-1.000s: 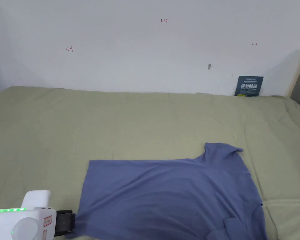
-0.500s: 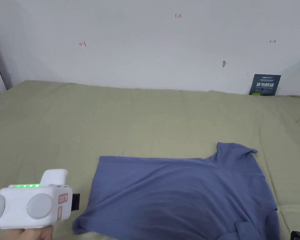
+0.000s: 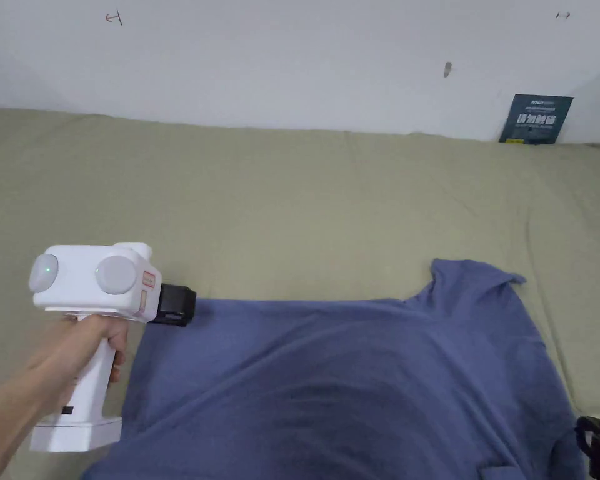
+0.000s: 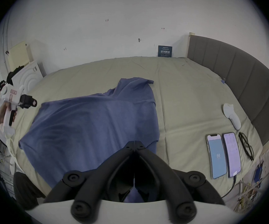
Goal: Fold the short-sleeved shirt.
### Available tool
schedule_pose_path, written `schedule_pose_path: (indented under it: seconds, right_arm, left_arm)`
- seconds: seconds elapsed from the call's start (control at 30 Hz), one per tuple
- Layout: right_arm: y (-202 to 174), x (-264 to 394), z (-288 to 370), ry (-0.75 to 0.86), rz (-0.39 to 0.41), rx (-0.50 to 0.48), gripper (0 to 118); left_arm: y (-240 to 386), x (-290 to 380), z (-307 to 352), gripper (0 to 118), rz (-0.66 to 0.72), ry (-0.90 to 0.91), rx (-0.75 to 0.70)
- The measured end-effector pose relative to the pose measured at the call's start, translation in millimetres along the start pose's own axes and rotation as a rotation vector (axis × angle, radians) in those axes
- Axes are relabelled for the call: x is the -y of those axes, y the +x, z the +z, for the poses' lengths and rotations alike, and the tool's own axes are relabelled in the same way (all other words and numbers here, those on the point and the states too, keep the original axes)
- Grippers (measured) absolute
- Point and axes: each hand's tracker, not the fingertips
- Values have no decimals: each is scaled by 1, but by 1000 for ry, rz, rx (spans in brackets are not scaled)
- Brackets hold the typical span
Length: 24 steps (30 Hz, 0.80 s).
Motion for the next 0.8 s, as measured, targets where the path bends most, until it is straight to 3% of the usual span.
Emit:
schedule_pose_path:
  seconds: [0.2,0.3,0.37,0.47,0.53,0.6,0.73,0.8]
  right_arm:
    - [16,-13,-27,-12,-3,32,0]
    - [21,-18,-32,-10,-14,30,0]
    - [22,-21,-35,-12,-6,34,0]
    - [31,-27,-41,-15,-11,49,0]
    - [36,-34,-47,-25,-24,51,0]
    - [40,-42,-55,-39,-13,61,0]
    - [50,-72,-81,-65,-42,82,0]
    - [53,-91,-103,-163,-48,119,0]
  left_arm:
    - [8,-13,-31,116,-2,-58,-9]
    - [9,-10,-40,110,-31,-75,-11]
    - [8,-8,-39,97,-48,-75,-17]
    - [12,-1,-27,61,-23,-81,34]
    - [8,-4,-27,55,2,-76,45]
    - [5,-7,-22,6,-2,-57,61]
    - [21,0,-11,6,-26,-55,49]
    - [18,-2,-13,6,5,-51,59]
